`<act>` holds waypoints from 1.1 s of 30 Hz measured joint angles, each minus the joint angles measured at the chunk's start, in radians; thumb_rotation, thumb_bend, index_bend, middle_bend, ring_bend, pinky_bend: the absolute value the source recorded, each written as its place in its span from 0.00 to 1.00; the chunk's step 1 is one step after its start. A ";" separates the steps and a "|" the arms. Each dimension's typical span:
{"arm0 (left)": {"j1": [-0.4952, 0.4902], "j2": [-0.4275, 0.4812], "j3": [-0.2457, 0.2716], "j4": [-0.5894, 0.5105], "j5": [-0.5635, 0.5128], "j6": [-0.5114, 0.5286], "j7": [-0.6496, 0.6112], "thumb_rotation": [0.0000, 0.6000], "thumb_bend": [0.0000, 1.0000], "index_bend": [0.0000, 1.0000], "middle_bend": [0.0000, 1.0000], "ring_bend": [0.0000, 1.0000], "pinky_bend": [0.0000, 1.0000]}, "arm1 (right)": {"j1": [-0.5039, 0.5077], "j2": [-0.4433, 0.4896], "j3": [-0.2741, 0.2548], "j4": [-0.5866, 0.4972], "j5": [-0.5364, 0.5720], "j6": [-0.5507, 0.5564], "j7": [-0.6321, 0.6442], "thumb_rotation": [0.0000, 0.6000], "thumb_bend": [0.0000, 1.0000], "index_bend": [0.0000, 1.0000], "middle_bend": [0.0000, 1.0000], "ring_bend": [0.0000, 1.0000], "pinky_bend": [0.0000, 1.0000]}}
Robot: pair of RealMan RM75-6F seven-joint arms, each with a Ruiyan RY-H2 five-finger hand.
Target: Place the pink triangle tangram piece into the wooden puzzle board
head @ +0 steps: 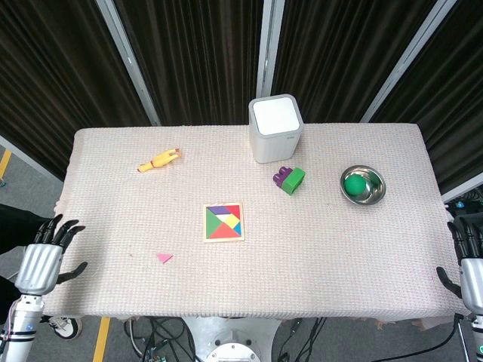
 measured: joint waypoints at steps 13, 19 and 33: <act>-0.014 -0.012 0.015 -0.003 0.006 -0.041 0.002 1.00 0.17 0.23 0.17 0.03 0.11 | -0.027 0.017 0.056 -0.002 0.006 0.016 0.027 1.00 0.14 0.00 0.00 0.00 0.00; -0.037 -0.029 0.019 -0.028 -0.002 -0.095 0.028 1.00 0.16 0.23 0.16 0.03 0.11 | -0.033 0.023 0.067 -0.002 0.005 0.011 0.030 1.00 0.14 0.00 0.00 0.00 0.00; -0.181 -0.137 0.000 -0.067 -0.009 -0.291 0.053 1.00 0.15 0.23 0.16 0.03 0.11 | -0.031 0.017 0.088 0.016 0.013 -0.031 0.041 1.00 0.14 0.00 0.00 0.00 0.00</act>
